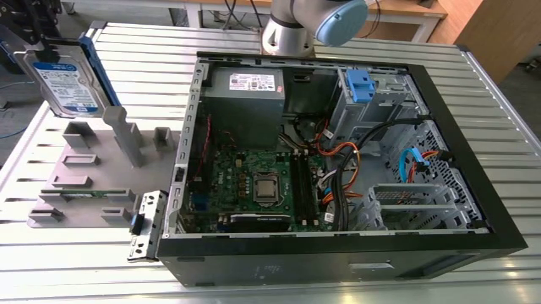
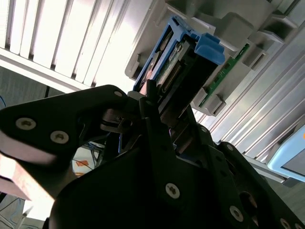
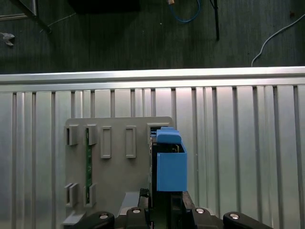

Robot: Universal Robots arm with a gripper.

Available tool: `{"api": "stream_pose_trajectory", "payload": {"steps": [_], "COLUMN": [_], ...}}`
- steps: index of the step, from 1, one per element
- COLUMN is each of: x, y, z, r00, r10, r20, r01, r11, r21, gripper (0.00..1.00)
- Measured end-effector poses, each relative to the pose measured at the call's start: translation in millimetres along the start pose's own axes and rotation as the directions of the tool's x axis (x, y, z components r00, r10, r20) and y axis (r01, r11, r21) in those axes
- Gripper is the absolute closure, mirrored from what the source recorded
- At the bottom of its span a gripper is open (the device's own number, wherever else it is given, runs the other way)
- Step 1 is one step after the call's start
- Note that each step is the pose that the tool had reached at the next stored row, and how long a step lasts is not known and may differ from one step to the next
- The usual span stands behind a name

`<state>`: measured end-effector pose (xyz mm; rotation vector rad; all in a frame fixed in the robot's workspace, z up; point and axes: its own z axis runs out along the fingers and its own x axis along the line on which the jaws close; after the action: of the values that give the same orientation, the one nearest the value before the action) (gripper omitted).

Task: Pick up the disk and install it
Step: 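Pick up the disk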

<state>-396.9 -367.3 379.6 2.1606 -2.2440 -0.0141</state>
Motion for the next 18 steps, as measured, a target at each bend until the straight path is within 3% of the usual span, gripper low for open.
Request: {"api": "stream_pose_trajectory", "payload": {"steps": [18], "x": [0.1], "y": [0.2], "z": [-7.6], "r00": [1.0000], "r10": [0.000], "r20": [0.0000], "r01": [0.000], "r11": [1.0000], "r21": [0.0001], "gripper": [0.65]}}
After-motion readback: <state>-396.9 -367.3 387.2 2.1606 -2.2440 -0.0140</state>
